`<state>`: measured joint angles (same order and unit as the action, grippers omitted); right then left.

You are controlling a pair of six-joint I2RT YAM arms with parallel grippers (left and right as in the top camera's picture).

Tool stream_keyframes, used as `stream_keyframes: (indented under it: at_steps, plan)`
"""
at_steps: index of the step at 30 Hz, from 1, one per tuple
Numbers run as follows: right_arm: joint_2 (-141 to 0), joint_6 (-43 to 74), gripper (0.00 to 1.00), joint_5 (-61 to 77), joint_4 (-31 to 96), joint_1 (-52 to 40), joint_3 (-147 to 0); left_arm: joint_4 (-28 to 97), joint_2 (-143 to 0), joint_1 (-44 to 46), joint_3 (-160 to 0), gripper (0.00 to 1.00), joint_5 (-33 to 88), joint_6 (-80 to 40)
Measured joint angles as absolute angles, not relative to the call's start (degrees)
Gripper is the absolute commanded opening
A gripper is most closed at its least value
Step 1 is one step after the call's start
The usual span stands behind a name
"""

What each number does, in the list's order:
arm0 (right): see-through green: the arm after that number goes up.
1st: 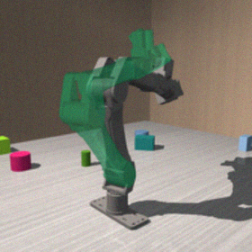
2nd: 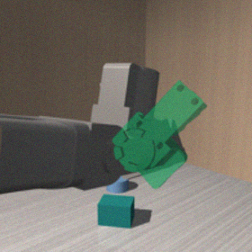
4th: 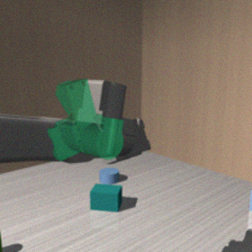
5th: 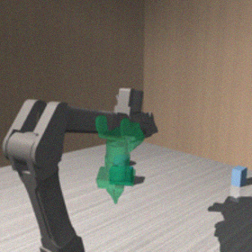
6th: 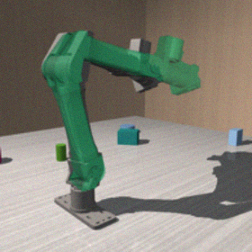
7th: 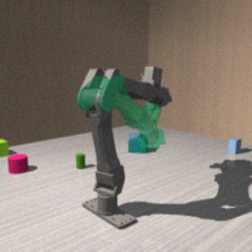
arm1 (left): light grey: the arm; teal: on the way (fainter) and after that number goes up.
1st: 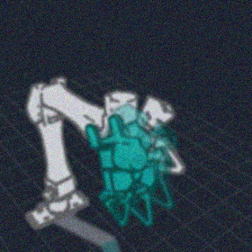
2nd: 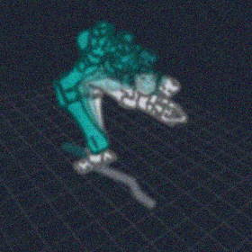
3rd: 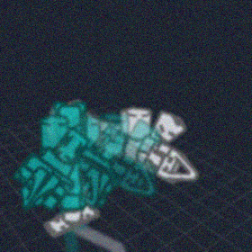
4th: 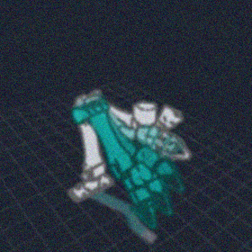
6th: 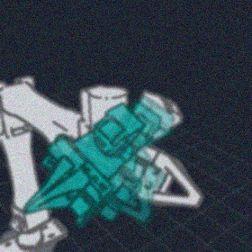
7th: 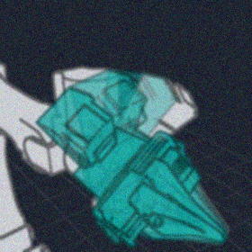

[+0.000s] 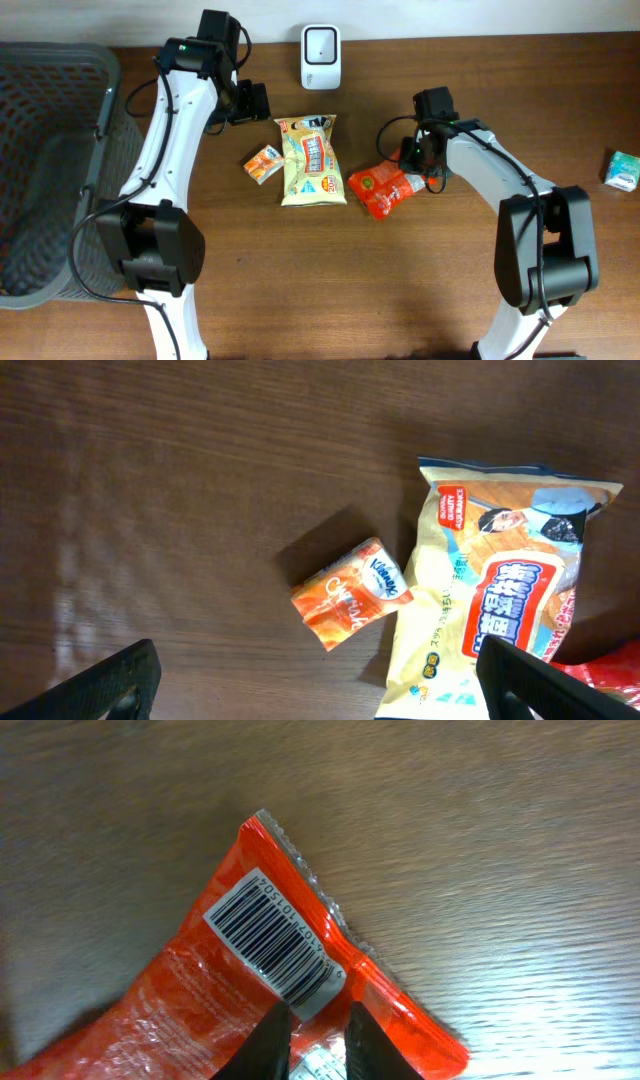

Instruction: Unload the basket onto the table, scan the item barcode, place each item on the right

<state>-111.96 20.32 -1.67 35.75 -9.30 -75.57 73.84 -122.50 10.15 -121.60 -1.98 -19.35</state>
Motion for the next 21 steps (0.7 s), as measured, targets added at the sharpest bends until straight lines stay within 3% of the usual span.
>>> stream_keyframes:
  at_steps: [1,4,5,8,11,14,15,18,21]
  plan:
    - [-112.0,20.3,0.21,-4.1,35.9,-9.1,-75.6,73.9,-122.5,10.2,-121.6,0.99,-2.0,-19.4]
    - [-111.8,20.3,0.8,-10.2,45.0,-6.2,-77.7,73.9,-122.5,10.2,-121.6,0.99,-2.0,-19.4]
    - [-111.4,20.3,0.95,-11.1,48.8,-5.2,-80.2,73.9,-122.5,10.2,-121.6,0.99,-2.0,-19.4]
    - [-109.3,19.9,0.99,-9.3,60.3,-4.7,-90.9,73.8,-122.5,10.2,-121.6,0.99,-2.0,-19.4]
    - [-109.2,18.2,0.99,-3.5,58.9,-4.7,-90.5,73.9,-122.5,10.2,-121.6,0.99,-2.0,-19.4]
    - [-109.9,11.1,0.99,12.4,54.2,-6.7,-86.2,73.8,-122.5,10.2,-121.6,0.99,-2.0,-19.4]
    - [-110.1,7.0,0.99,11.6,54.0,-10.2,-84.4,73.8,-122.5,10.2,-121.6,0.99,-2.0,-19.4]
    - [-110.3,5.7,0.99,-7.6,53.6,-22.9,-82.0,73.8,-122.5,10.2,-121.6,0.99,-2.0,-19.4]
    - [-110.7,5.5,0.99,-20.1,49.6,-29.1,-76.3,73.8,-122.5,10.2,-121.6,0.99,-2.0,-19.4]
